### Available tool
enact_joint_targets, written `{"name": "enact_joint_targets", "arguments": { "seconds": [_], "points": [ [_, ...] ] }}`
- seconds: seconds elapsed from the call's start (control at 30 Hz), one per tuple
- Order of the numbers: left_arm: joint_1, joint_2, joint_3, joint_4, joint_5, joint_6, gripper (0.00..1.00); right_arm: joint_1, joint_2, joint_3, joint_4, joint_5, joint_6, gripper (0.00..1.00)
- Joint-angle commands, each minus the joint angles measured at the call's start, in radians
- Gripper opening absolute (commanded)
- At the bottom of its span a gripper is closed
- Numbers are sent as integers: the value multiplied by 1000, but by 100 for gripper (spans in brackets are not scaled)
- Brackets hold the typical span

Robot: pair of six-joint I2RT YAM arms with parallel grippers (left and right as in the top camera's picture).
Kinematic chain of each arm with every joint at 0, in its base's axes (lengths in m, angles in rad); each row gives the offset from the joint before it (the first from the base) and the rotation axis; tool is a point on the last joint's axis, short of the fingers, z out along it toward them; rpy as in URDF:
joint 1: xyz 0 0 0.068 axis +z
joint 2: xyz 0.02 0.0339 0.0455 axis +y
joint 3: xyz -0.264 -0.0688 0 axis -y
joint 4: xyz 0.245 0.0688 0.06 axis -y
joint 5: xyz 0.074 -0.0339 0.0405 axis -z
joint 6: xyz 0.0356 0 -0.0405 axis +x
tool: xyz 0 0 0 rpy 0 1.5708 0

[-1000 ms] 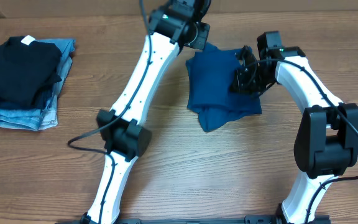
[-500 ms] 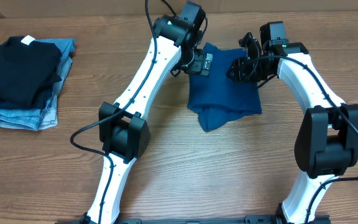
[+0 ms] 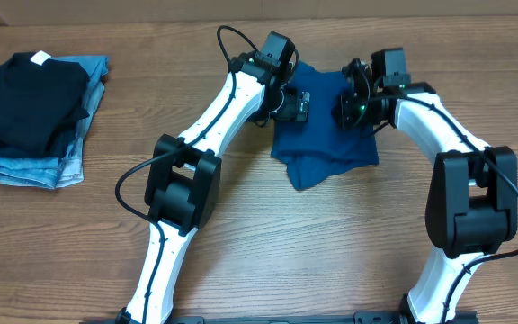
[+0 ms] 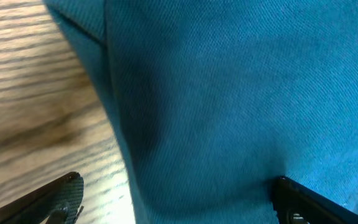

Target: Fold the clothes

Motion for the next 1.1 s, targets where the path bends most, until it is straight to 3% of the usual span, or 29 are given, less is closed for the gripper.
{"name": "enact_joint_targets", "arguments": {
  "seconds": [0.0,0.3,0.57,0.77,1.07],
  "points": [
    [7,5,-31,32,20,-23,100,3,21,-62,42,28,-2,4],
    [7,5,-48,40,-44,-121,100,3,92,-68,18,24,-2,4],
    [7,6,-206,188,-31,-220,100,3,92,-68,6,24,-2,4],
    [3,7,-301,313,145,-239,100,3,92,-68,6,24,-2,4],
    [2,7,-303,305,207,-238,100,3,92,-68,5,24,-2,4]
  ]
}}
